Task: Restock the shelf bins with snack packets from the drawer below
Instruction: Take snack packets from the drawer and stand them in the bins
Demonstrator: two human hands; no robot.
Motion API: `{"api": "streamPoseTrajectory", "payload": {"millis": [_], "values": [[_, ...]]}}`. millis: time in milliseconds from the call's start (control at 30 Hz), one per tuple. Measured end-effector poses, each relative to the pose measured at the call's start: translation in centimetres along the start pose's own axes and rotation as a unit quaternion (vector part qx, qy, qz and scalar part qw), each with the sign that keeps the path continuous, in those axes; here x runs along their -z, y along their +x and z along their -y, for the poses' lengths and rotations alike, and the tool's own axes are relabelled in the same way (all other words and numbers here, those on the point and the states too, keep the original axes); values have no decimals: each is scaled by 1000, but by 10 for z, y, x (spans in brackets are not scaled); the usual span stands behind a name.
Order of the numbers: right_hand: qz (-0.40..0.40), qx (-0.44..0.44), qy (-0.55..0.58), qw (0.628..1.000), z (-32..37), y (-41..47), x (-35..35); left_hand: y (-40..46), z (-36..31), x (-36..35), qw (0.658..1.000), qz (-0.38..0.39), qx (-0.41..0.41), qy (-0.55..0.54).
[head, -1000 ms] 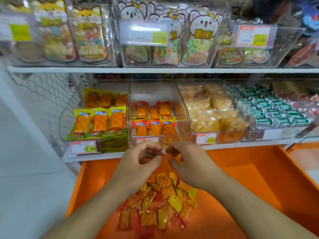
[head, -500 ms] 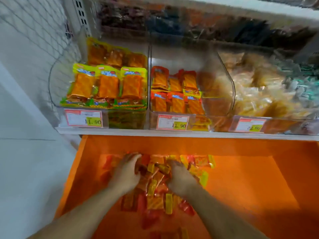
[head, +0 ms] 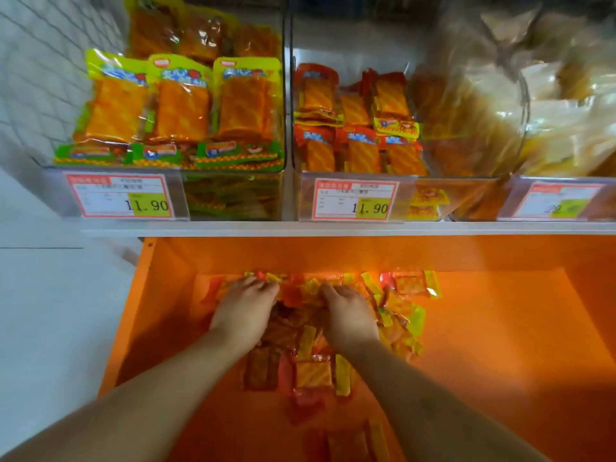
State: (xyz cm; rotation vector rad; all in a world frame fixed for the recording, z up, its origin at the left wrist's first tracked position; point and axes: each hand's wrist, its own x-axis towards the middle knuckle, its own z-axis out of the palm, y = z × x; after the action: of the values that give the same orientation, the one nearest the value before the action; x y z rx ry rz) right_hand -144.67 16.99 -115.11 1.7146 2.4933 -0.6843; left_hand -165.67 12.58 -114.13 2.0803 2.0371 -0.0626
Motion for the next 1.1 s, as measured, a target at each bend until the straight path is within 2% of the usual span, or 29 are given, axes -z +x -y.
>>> {"api": "streamPoseTrajectory", "payload": {"millis": [167,300,400,567,667,800,900,1000,1100], "values": [[40,-35,148,988,3,-20,49,-22,-6,42,992,22,67,-107],[100,-69,176,977,2,-40,112,-44,-13,95,980,36,75,-183],[83,-75,195,974,10,-65,173,-60,-24,146,965,40,71,-250],[44,-44,276,959,24,-127,268,-103,-50,235,919,-21,78,-386],[-9,-35,353,935,23,-158,298,-133,-59,269,868,-54,94,-485],[-49,15,436,899,32,-185,305,-160,-77,291,810,-43,104,-576],[-77,51,449,889,49,-191,306,-164,-84,297,771,-33,123,-624],[-89,73,430,895,64,-186,311,-159,-83,303,749,-24,144,-646],[-114,75,449,883,68,-176,314,-150,-78,305,733,-20,160,-661]]}}
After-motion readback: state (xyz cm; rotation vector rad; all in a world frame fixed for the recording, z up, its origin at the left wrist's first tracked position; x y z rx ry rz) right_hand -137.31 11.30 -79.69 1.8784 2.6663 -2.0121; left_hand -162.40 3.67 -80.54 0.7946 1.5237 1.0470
